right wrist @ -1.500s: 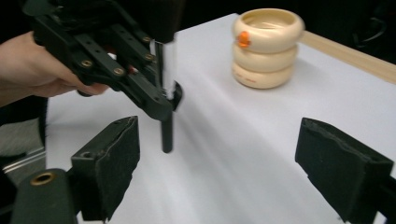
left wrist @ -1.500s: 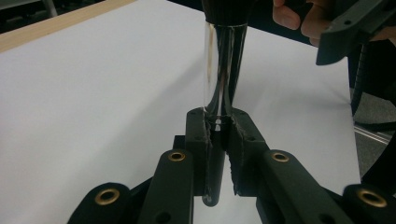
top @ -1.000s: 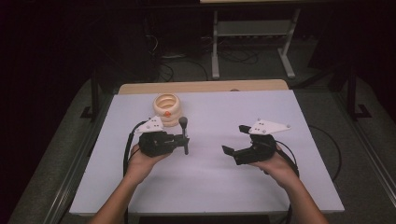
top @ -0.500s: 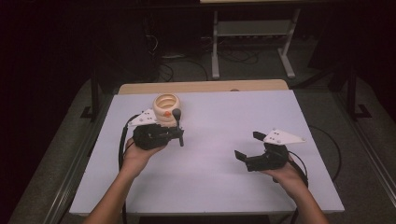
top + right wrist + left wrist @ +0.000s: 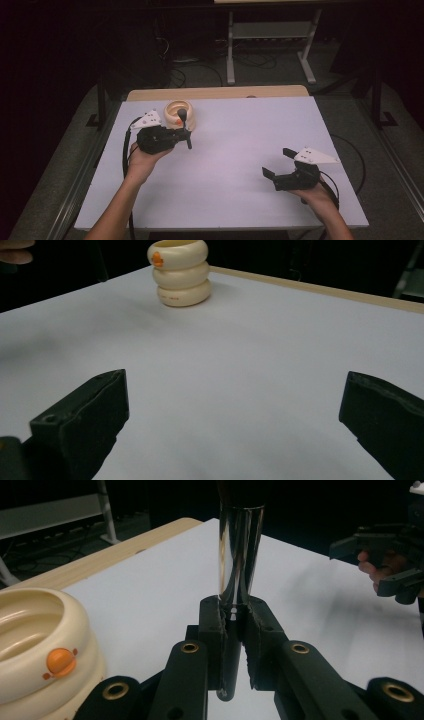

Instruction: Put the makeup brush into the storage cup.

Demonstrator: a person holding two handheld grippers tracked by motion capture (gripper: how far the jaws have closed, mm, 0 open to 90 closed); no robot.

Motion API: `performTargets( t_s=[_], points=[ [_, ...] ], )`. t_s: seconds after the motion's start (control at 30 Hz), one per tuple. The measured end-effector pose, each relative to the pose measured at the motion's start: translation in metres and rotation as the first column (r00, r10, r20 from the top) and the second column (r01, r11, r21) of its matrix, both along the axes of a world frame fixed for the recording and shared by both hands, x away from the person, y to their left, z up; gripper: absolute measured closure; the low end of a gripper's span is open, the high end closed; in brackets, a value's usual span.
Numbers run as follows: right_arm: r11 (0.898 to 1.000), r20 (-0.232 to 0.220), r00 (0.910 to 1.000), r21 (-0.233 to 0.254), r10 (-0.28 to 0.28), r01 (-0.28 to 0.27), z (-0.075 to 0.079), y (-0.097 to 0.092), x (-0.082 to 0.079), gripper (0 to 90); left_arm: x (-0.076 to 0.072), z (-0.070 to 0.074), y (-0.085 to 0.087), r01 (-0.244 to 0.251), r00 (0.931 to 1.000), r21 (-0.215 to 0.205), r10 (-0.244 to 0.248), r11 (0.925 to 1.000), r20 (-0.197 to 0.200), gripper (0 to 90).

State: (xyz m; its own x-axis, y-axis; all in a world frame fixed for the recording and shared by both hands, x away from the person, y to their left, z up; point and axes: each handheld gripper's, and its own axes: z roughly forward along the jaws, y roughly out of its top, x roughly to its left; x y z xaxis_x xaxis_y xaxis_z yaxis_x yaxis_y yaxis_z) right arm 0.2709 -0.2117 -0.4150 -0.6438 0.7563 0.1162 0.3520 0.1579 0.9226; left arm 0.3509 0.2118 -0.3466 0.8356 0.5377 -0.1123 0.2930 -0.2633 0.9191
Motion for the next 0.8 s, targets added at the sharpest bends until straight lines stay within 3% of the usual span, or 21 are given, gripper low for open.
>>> performTargets(
  t_s=[0.13, 0.37, 0.8],
  points=[
    [0.999, -0.008, 0.9997, 0.025, -0.022, 0.022, -0.005, -0.006, -0.004, 0.0, 0.003, 0.003, 0.002, -0.011, 0.9999, -0.001, 0.011, 0.9999, 0.011, 79.8],
    [1.0, -0.003, 0.9999, 0.019, -0.014, 0.014, -0.005, -0.007, -0.005, 0.0, 0.009, 0.009, 0.007, -0.048, 0.998, -0.007, 0.049, 0.9988, 0.04, 79.8],
    [1.0, -0.014, 0.9999, 0.003, 0.0, 0.0, -0.007, -0.005, -0.003, 0.0, 0.025, 0.011, 0.013, -0.133, 0.9893, -0.022, 0.134, 0.9909, 0.057, 79.8]
  ],
)
